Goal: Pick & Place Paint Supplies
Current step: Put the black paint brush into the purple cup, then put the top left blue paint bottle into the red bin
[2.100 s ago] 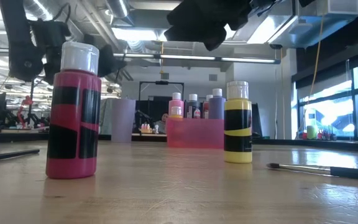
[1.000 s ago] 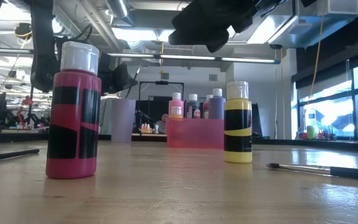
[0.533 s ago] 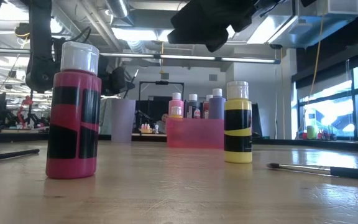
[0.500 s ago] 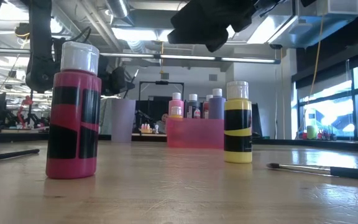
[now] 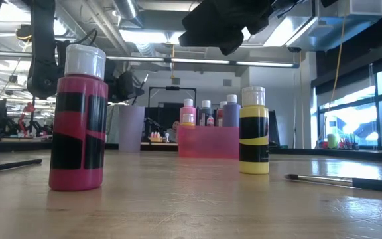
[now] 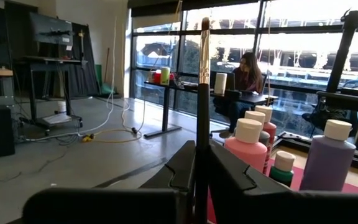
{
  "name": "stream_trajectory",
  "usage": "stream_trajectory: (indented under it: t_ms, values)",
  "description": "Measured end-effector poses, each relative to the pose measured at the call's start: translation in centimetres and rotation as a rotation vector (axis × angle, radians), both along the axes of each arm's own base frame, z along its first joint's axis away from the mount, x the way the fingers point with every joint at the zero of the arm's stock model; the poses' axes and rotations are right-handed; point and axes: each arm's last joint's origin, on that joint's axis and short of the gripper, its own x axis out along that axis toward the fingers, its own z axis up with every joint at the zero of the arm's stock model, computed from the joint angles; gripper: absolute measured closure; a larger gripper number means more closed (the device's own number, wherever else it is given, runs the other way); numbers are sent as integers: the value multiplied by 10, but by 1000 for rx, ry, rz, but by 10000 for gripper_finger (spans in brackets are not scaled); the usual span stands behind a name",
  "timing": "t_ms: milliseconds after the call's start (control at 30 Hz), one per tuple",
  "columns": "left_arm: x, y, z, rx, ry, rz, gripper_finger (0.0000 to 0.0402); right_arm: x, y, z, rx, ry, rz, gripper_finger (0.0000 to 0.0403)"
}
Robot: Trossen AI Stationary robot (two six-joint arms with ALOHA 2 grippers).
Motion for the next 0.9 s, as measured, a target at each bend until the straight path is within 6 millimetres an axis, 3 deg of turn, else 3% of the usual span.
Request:
stream_trajectory:
  t_ms: [733,900]
  values:
    - [0,-5,-3,-35,-8,-12,331,0,0,0,0,0,1,202]
    - [-1,-7,7,-9,-43,-43,316,0,0,0,0,0,1,202]
